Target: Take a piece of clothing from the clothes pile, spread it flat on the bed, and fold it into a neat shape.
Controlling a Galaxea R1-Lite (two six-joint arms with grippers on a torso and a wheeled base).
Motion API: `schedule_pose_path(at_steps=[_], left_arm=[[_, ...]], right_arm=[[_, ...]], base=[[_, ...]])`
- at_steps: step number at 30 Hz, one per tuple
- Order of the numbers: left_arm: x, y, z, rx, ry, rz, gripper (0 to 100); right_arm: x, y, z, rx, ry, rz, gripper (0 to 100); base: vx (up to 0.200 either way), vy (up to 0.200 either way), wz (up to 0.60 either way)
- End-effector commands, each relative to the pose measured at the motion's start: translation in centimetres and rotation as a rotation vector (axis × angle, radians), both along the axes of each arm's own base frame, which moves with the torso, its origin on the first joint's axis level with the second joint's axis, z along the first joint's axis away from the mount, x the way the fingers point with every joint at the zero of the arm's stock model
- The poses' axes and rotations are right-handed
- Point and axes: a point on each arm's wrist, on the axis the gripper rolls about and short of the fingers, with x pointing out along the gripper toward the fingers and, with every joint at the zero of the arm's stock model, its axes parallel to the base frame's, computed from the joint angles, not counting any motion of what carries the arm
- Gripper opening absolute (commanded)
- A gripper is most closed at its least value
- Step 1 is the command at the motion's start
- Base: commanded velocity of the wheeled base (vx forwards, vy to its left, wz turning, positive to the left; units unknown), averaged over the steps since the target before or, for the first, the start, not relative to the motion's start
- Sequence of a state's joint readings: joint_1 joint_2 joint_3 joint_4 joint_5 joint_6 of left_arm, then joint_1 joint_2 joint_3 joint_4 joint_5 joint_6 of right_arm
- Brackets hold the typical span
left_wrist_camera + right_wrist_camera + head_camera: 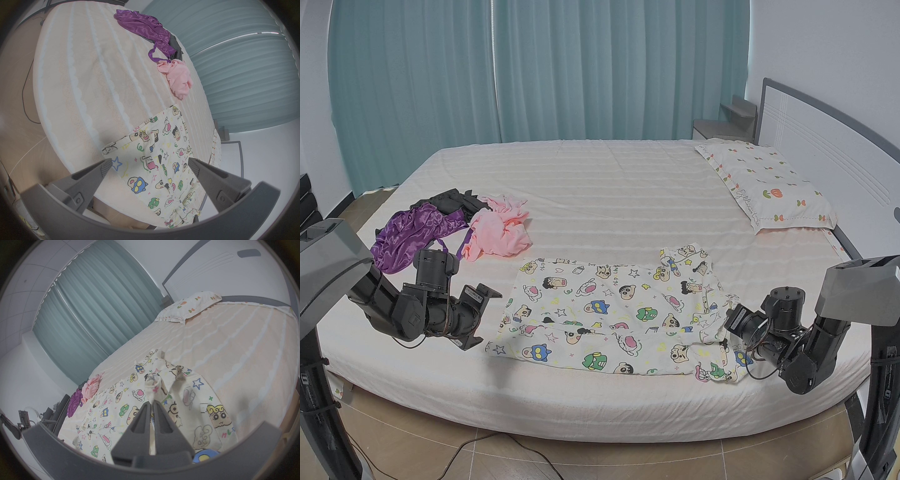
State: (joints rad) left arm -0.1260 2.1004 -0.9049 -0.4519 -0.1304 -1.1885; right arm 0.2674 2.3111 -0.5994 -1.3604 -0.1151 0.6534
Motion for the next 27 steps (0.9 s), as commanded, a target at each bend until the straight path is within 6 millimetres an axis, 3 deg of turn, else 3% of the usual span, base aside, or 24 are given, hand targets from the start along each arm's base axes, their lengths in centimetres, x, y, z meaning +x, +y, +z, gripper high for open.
schedule_pose_path(at_steps=[1, 9, 20, 27], left_arm=[[0.0, 0.0, 0.0, 0.000, -0.001, 0.000, 100], [0.0, 0.0, 0.0, 0.000, -0.001, 0.000, 100], [0.0, 0.1, -0.1, 0.000, 0.002, 0.000, 100], [0.0, 0.0, -0.2, 0.002, 0.005, -0.001, 100]], right_arm=[[1.2, 0.4, 1.7, -0.015, -0.042, 0.010, 0], [3.7, 0.3, 3.9, -0.035, -0.011, -0.004, 0], [4.2, -0.3, 4.9, -0.058, 0.068, -0.016, 0], [5.7, -0.4, 5.9, -0.065, 0.103, -0.027, 0]], base=[[0.000, 0.000, 0.00], [0.000, 0.000, 0.00], [0.000, 0.000, 0.00], [0.000, 0.000, 0.00]])
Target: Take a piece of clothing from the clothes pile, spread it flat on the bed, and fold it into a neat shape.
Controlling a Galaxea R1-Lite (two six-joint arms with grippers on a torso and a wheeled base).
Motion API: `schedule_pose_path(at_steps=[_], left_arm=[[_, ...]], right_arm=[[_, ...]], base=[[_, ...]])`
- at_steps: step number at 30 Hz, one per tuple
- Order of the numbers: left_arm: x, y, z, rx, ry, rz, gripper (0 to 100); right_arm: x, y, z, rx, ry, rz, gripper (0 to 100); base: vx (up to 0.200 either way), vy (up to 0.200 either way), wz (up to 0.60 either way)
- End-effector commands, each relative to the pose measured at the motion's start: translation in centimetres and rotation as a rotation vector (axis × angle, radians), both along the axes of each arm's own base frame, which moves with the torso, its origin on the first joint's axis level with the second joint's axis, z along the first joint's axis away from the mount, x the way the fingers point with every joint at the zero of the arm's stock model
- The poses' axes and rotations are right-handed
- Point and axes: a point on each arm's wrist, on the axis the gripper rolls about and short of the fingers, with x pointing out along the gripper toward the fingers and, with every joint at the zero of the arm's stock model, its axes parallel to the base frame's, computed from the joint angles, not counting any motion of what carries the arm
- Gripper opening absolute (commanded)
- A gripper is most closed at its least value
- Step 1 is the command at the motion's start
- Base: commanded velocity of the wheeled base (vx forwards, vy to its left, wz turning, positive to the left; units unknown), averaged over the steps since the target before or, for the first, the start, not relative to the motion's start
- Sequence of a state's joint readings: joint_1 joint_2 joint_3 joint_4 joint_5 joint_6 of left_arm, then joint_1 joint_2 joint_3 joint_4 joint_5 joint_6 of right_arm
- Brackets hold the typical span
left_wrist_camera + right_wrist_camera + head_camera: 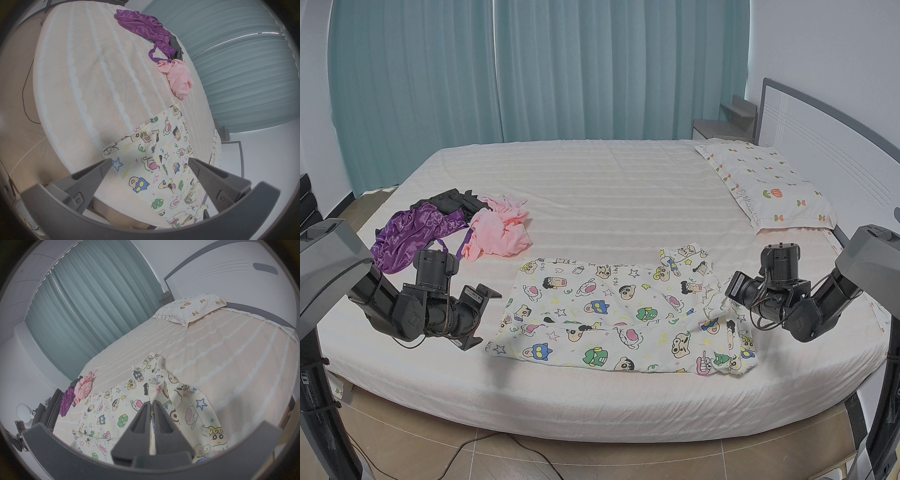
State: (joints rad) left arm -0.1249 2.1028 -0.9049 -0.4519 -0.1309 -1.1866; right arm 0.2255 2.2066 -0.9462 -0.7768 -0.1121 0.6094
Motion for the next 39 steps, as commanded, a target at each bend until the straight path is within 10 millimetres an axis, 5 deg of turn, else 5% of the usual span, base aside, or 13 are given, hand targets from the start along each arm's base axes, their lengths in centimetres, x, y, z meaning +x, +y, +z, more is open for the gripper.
schedule_pose_path(at_steps=[1, 12, 22, 31, 32, 39], left_arm=[[0.0, 0.0, -0.1, 0.000, 0.003, 0.001, 100], [0.0, 0.0, -0.2, 0.000, 0.004, 0.000, 100], [0.0, 0.0, -0.2, 0.000, 0.004, 0.000, 100], [0.0, 0.0, -0.2, 0.001, 0.006, 0.000, 100], [0.0, 0.0, -0.2, 0.001, 0.006, 0.000, 100], [0.0, 0.0, -0.2, 0.001, 0.006, 0.000, 100]], right_arm=[[1.1, 0.1, 1.3, 0.006, -0.020, -0.004, 0], [1.2, 0.2, 0.8, -0.012, 0.074, 0.003, 0], [-3.5, 0.6, 0.5, -0.040, 0.161, 0.044, 0], [-5.2, 0.4, -1.3, -0.055, 0.243, 0.068, 0], [-5.2, 0.4, -1.3, -0.055, 0.243, 0.068, 100], [-7.2, 0.4, -1.8, -0.052, 0.279, 0.077, 100]], base=[[0.000, 0.000, 0.00], [0.000, 0.000, 0.00], [0.000, 0.000, 0.00], [0.000, 0.000, 0.00], [0.000, 0.000, 0.00], [0.000, 0.000, 0.00]])
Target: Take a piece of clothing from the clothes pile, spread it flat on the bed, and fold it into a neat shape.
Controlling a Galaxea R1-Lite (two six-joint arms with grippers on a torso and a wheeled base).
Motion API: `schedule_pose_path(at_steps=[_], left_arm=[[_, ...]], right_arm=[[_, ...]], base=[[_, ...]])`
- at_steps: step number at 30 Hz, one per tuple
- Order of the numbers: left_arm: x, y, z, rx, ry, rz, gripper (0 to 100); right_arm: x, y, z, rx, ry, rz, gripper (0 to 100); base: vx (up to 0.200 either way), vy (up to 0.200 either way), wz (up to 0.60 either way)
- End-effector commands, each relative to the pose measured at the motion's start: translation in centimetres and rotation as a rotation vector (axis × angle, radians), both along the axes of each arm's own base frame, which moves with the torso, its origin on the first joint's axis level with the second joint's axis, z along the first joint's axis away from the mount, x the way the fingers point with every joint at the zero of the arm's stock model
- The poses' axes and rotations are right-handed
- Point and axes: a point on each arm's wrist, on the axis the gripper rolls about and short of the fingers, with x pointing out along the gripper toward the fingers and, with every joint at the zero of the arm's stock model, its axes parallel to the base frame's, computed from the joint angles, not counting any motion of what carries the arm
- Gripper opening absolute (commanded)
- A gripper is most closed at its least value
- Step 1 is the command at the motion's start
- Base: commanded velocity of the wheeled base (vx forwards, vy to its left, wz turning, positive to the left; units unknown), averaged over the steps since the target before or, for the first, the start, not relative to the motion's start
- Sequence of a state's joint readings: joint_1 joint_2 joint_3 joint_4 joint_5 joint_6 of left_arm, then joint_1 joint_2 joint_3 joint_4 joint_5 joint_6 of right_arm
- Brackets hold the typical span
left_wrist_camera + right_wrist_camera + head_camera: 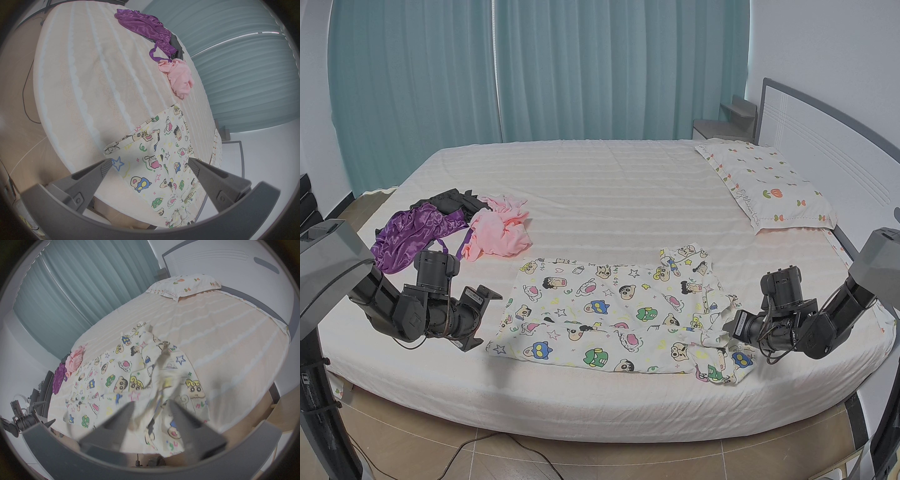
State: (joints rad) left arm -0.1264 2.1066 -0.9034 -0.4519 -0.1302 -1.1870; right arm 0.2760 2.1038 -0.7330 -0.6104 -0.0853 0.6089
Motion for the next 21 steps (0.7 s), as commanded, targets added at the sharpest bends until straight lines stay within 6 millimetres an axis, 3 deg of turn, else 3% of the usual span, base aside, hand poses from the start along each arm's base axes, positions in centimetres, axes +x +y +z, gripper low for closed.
schedule_pose_path(at_steps=[1, 10, 16, 21], left_arm=[[0.0, 0.0, 0.0, 0.000, 0.000, 0.001, 100], [0.0, 0.0, 0.0, 0.000, 0.000, 0.001, 100], [0.0, 0.0, 0.0, 0.000, 0.000, 0.001, 100], [0.0, 0.0, 0.0, 0.000, 0.000, 0.001, 100]], right_arm=[[-1.6, 0.1, 0.4, 0.017, -0.009, 0.004, 100], [-1.7, 0.9, 1.4, 0.217, -0.104, -0.042, 100], [-1.7, 0.9, 0.6, 0.312, -0.046, -0.073, 100], [-1.9, 0.6, -0.8, 0.257, -0.033, -0.055, 100]], base=[[0.000, 0.000, 0.00], [0.000, 0.000, 0.00], [0.000, 0.000, 0.00], [0.000, 0.000, 0.00]])
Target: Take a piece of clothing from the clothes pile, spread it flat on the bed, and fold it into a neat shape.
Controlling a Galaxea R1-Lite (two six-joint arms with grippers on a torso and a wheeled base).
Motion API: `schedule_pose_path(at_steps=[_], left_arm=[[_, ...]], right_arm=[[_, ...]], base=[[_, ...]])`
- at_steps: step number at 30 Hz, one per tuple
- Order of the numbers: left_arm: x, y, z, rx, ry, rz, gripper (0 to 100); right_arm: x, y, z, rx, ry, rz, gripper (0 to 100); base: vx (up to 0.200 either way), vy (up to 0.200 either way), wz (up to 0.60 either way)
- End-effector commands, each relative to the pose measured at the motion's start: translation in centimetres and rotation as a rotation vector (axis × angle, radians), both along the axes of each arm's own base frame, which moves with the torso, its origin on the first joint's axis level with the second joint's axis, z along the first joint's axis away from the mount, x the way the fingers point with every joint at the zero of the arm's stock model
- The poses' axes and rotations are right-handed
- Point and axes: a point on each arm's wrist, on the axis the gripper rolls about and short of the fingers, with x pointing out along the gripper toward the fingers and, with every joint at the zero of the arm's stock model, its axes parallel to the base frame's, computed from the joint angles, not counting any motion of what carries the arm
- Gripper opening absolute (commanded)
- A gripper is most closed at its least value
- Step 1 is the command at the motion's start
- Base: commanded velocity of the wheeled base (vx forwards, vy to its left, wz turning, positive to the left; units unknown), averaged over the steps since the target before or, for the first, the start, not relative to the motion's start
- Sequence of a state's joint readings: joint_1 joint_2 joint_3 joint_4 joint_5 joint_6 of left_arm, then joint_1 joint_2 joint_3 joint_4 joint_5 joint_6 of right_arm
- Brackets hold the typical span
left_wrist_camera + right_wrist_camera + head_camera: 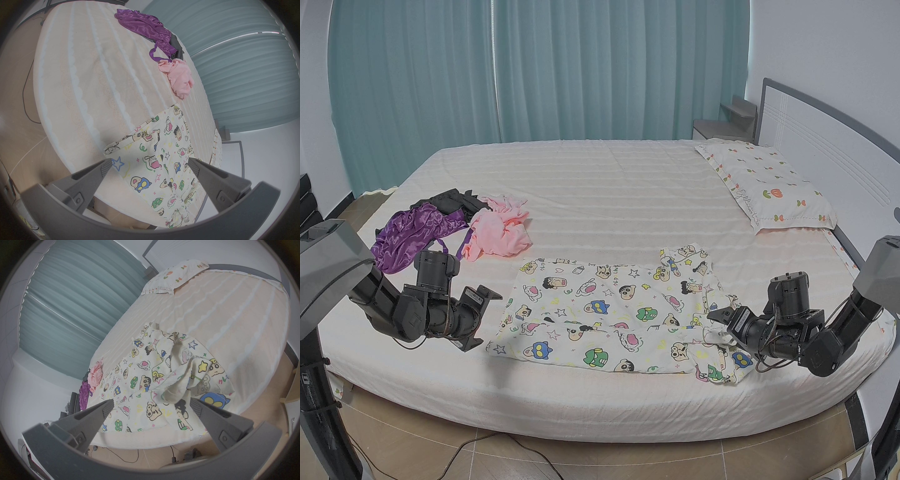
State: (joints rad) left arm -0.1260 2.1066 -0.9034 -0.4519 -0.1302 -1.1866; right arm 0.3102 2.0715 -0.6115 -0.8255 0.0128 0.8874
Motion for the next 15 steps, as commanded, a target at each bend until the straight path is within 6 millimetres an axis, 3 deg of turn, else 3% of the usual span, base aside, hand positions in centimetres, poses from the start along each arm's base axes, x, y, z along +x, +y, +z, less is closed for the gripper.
schedule_pose_path(at_steps=[1, 7, 15], left_arm=[[0.0, 0.0, 0.0, -0.001, 0.001, 0.001, 100], [0.0, 0.0, -0.1, 0.000, 0.002, 0.001, 100], [0.0, 0.0, -0.4, 0.001, 0.011, 0.001, 100]], right_arm=[[-0.2, -0.3, -1.5, -0.074, -0.001, 0.039, 100], [0.2, -0.2, -2.3, -0.109, -0.105, 0.080, 100], [0.7, 0.0, -3.9, -0.213, -0.105, 0.152, 100]], base=[[0.000, 0.000, 0.00], [0.000, 0.000, 0.00], [0.000, 0.000, 0.00]])
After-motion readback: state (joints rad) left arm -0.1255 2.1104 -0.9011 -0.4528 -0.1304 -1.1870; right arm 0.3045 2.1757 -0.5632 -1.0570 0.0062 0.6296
